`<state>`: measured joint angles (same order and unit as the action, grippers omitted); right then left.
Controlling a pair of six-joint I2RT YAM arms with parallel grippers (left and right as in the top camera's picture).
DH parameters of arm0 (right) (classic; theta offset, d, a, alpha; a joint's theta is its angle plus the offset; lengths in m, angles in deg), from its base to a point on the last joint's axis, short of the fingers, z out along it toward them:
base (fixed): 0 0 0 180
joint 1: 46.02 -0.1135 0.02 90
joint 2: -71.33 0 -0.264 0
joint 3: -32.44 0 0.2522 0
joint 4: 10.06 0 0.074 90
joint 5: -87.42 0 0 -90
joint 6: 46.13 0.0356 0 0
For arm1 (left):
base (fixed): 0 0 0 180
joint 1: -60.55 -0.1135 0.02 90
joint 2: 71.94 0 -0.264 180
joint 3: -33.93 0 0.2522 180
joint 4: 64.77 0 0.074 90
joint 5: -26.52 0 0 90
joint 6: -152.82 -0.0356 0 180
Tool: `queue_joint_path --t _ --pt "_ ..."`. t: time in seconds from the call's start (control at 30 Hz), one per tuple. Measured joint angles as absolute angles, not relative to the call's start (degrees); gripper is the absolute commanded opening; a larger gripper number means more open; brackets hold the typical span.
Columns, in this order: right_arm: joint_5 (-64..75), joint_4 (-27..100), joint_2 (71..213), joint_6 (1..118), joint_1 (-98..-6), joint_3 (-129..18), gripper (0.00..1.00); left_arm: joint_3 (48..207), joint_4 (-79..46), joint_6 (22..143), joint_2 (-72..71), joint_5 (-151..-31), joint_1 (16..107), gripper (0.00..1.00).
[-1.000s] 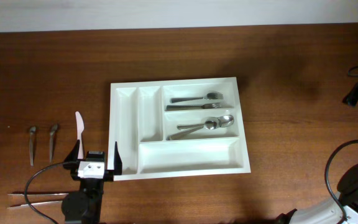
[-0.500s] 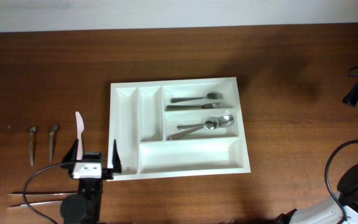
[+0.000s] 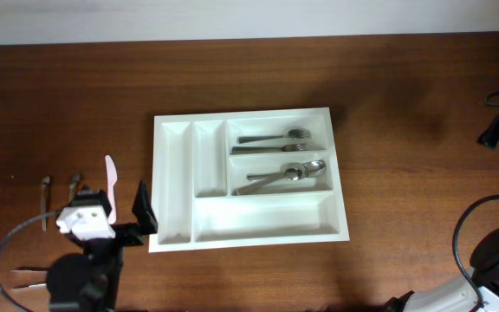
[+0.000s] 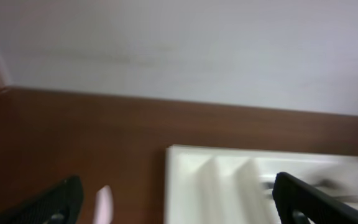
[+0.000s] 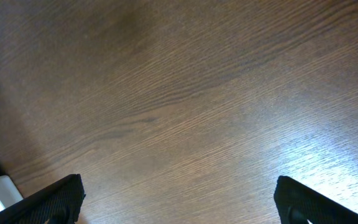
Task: Pack container
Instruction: 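Move the left gripper over the metal tongs on the left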
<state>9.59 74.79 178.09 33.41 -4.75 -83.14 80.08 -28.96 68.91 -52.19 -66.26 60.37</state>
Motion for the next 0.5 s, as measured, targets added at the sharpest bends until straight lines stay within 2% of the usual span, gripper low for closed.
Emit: queue_joint_path --t 0.1,0.2,0.3,0.43,0.5 --pt "9.59 74.79 178.09 33.45 -4.75 -83.14 0.99 81.89 -28.51 67.62 -49.4 -74.07 60.37 0.99" --pt "9.59 74.79 178.09 33.45 -4.75 -83.14 0.99 82.7 -27.26 68.08 -46.29 -75.73 60.37 0.99" --pt "9.63 74.77 178.09 33.45 -4.75 -83.14 0.99 89.36 -18.06 71.66 -40.08 -70.96 60.28 0.99" --pt "9.63 74.79 178.09 33.43 -4.75 -83.12 0.99 106.46 4.43 74.68 -28.22 -61.15 58.44 0.99" --pt "9.63 74.81 178.09 33.45 -4.75 -83.12 0.99 113.69 10.62 74.96 -22.84 -57.98 57.61 0.99"
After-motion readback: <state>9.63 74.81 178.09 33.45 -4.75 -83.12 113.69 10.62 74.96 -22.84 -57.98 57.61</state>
